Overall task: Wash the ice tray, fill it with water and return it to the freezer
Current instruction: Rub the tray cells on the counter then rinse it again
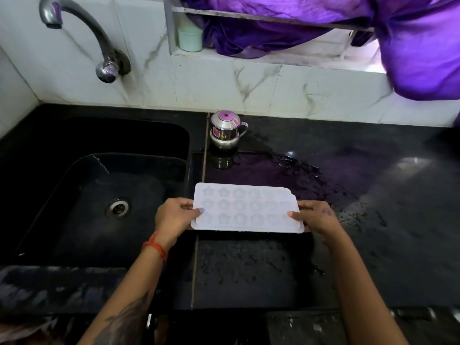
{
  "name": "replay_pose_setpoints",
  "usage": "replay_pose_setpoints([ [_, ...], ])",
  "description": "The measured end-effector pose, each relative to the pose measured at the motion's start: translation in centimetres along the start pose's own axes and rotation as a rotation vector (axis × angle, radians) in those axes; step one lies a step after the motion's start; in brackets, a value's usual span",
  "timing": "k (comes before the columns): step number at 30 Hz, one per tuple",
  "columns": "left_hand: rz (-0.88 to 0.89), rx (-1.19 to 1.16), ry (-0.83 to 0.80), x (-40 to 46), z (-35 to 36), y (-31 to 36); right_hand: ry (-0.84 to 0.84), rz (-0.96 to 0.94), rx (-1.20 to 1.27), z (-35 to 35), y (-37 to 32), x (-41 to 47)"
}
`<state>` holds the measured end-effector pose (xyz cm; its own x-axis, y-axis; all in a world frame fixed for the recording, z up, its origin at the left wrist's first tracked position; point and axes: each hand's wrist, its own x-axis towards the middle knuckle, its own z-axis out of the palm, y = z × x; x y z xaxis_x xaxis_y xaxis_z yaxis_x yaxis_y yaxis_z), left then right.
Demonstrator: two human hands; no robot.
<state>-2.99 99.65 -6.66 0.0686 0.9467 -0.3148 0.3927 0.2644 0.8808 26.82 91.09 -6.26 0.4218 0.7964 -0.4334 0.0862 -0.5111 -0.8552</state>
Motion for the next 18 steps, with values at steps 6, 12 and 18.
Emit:
replay_pose_setpoints([
  [6, 0.000, 0.027, -0.001, -0.4, 1.2, -0.2, 0.019, 0.006, 0.032, -0.8, 0.8, 0.5],
  [12, 0.102, 0.144, 0.095, -1.2, 1.3, -0.6, 0.031, -0.013, 0.041, -0.8, 1.6, 0.8],
  [18, 0.374, 0.453, 0.322, -2.7, 2.3, -2.7, 0.412, -0.295, -0.276, 0.7, 1.7, -0.9],
])
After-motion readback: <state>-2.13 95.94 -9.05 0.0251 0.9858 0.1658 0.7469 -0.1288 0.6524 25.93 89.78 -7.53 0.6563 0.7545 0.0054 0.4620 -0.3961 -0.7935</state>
